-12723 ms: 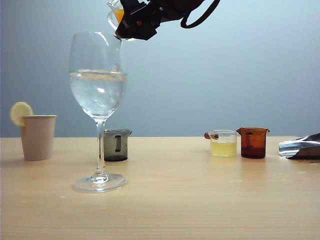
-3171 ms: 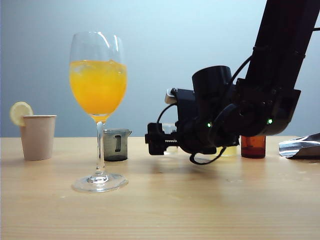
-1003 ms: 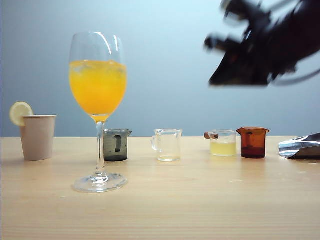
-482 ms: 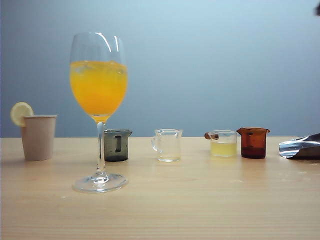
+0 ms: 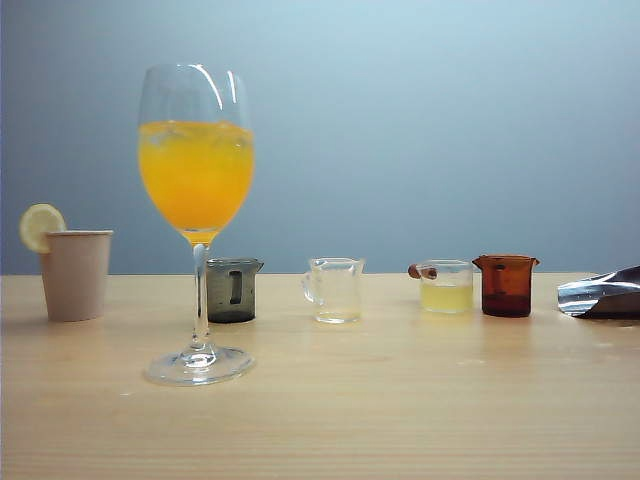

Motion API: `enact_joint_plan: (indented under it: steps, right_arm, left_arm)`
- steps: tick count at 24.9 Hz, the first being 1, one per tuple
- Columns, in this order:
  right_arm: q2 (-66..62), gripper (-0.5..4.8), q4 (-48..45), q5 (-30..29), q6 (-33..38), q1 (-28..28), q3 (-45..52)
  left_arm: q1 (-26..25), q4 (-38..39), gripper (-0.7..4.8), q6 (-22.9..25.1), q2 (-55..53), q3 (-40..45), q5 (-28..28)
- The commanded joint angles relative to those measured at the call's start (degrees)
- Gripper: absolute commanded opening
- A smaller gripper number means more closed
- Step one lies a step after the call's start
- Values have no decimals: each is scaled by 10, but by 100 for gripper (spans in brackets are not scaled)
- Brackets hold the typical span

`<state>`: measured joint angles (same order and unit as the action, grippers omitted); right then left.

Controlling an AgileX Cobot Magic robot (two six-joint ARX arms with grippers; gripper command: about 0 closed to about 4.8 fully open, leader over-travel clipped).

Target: Pick up the second measuring cup from the left, pour the orange juice inside into the goblet, and finally put the measuring cup back in its original place.

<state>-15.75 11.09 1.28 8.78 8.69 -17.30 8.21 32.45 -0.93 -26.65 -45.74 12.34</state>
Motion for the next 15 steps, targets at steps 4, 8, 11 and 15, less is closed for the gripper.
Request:
enact_joint_plan:
  steps: [4, 8, 11, 15]
  right_arm:
    - [0, -7, -106, 2, 2, 0, 86]
    - [0, -7, -127, 14, -23, 0, 102]
    - [0, -7, -123, 16, -28, 0, 115]
    - [1, -5, -124, 16, -27, 0, 115]
  left_arm:
    - [-18, -70, -5, 1, 83, 87, 5]
    - [-32, -70, -5, 1, 114, 147, 5]
    - [-51, -68, -5, 1, 164, 226, 5]
    - [-79, -61, -5, 1, 228, 323, 5]
